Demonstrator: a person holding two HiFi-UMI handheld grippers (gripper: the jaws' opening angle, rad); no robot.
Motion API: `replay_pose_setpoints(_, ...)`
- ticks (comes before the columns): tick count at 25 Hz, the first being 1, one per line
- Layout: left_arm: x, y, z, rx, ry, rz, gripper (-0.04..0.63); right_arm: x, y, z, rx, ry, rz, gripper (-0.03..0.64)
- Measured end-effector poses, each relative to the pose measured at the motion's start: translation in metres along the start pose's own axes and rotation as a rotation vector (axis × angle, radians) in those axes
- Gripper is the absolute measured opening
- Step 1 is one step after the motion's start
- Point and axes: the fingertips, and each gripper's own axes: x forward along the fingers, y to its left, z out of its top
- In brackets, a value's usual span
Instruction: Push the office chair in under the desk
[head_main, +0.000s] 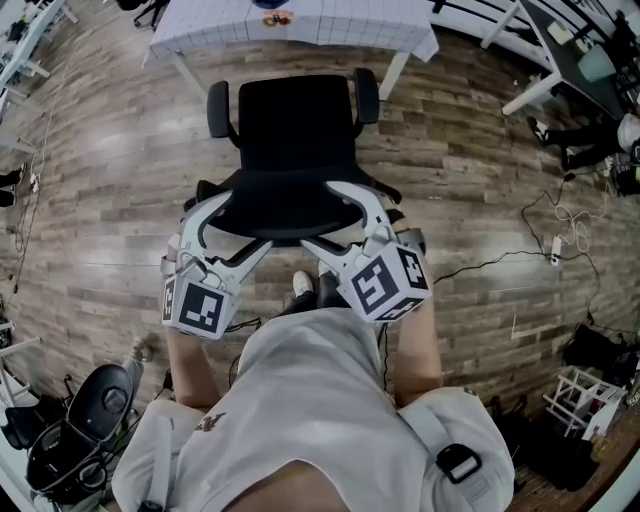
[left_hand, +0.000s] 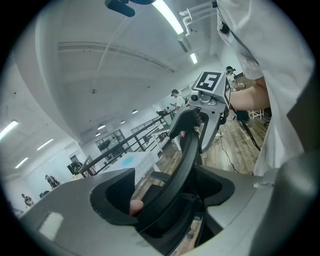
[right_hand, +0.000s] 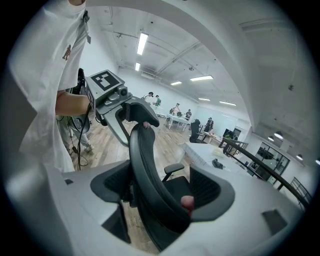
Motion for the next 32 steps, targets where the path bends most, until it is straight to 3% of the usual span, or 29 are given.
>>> replay_pose_setpoints(19, 0.004, 0.039, -0.018, -0.006, -0.018, -0.006, 0.380, 0.037, -0.017, 0.010, 0.033, 0.080, 0.001, 0.370)
replay_pose_setpoints(32, -0.010, 0.064, -0.037, -0.007, -0.044, -0.067, 0.383, 0.063, -0.014, 0.028, 0.072, 0.087, -0.045, 0.370)
